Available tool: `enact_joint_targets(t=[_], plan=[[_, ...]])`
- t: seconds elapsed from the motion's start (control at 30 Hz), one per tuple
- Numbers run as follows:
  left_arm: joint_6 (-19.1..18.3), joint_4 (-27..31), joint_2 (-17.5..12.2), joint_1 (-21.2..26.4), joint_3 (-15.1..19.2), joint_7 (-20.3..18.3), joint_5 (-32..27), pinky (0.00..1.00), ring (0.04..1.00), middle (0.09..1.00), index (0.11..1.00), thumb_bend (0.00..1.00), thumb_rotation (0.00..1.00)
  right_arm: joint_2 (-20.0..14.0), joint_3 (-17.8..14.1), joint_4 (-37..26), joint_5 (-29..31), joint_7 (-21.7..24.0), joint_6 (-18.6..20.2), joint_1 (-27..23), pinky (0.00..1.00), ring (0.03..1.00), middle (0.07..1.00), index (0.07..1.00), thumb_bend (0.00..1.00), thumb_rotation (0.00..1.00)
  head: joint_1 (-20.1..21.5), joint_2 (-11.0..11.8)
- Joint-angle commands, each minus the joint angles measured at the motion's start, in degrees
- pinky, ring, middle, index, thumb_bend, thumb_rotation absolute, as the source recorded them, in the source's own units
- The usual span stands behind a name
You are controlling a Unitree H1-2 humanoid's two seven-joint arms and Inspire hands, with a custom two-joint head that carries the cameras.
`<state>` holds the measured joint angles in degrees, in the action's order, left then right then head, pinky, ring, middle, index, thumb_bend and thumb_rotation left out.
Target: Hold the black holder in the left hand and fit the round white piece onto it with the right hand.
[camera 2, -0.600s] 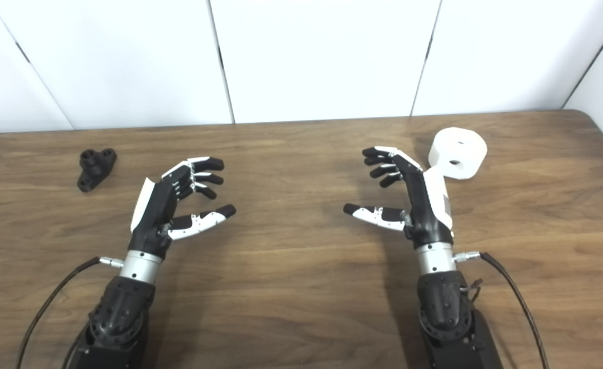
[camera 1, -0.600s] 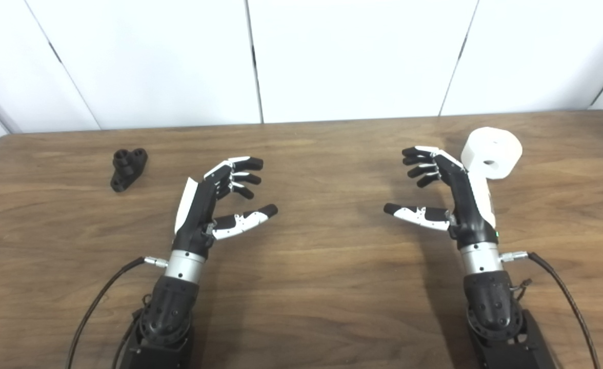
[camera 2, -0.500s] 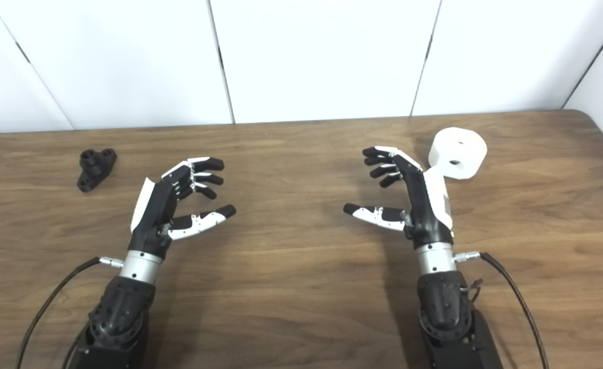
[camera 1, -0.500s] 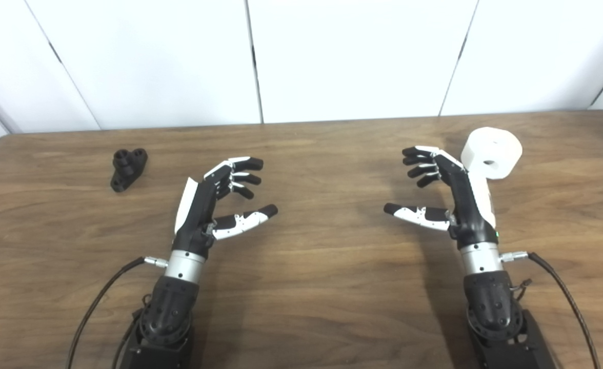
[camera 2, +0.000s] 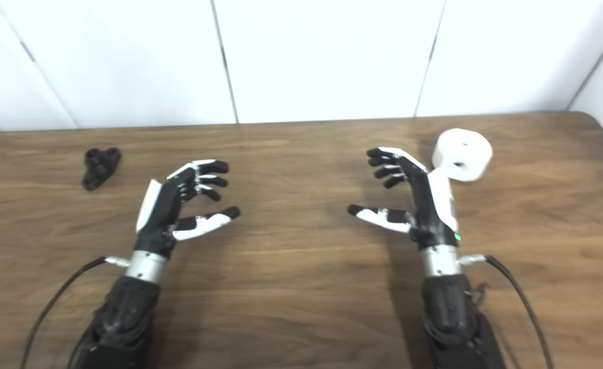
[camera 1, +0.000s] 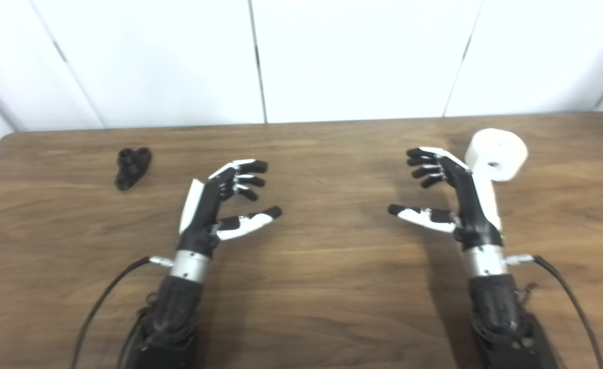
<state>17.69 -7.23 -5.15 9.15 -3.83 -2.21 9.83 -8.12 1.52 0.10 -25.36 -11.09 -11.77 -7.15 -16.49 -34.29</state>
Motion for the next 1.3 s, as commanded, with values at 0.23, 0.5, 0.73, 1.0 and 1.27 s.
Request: enact_joint_targets(t=[0.23,0.5,0.73,1.0,1.27], plan=[[6.34,-6.53,2.45,3.06,-1.45,3.43,2.63,0.52,0.671,0.743,0.686,0.76,0.05,-1.89,-2.03,-0.62,4.06,0.34,-1.92,-1.01,0.50,0.601,0.672,0.689,0.64,0.00,-4.42,2.61],[6.81,-5.90,2.15,3.21,-1.22,5.02,3.65,0.53,0.663,0.730,0.691,0.74,0.04,-1.87,-2.34,-1.78,4.08,0.65,-0.70,-0.98,0.49,0.586,0.656,0.680,0.65,0.00,-4.20,3.14],[5.64,-3.88,1.96,2.70,-0.65,5.55,3.77,0.54,0.672,0.722,0.687,0.74,0.04,-1.87,-2.48,-2.46,4.67,1.12,-0.67,-0.79,0.49,0.584,0.652,0.674,0.67,0.00,-4.33,3.14],[-0.04,3.04,-1.39,3.91,2.84,4.95,4.84,0.49,0.628,0.696,0.655,0.73,0.02,-2.02,-2.72,-2.95,4.51,1.59,0.00,-0.68,0.49,0.586,0.653,0.674,0.67,0.00,-4.66,3.15],[-7.81,7.57,-9.09,7.52,4.34,1.15,6.11,0.49,0.616,0.664,0.629,0.77,0.03,-2.09,-3.13,-3.46,5.29,2.28,0.75,-0.70,0.49,0.583,0.656,0.675,0.67,0.00,-4.80,2.99]])
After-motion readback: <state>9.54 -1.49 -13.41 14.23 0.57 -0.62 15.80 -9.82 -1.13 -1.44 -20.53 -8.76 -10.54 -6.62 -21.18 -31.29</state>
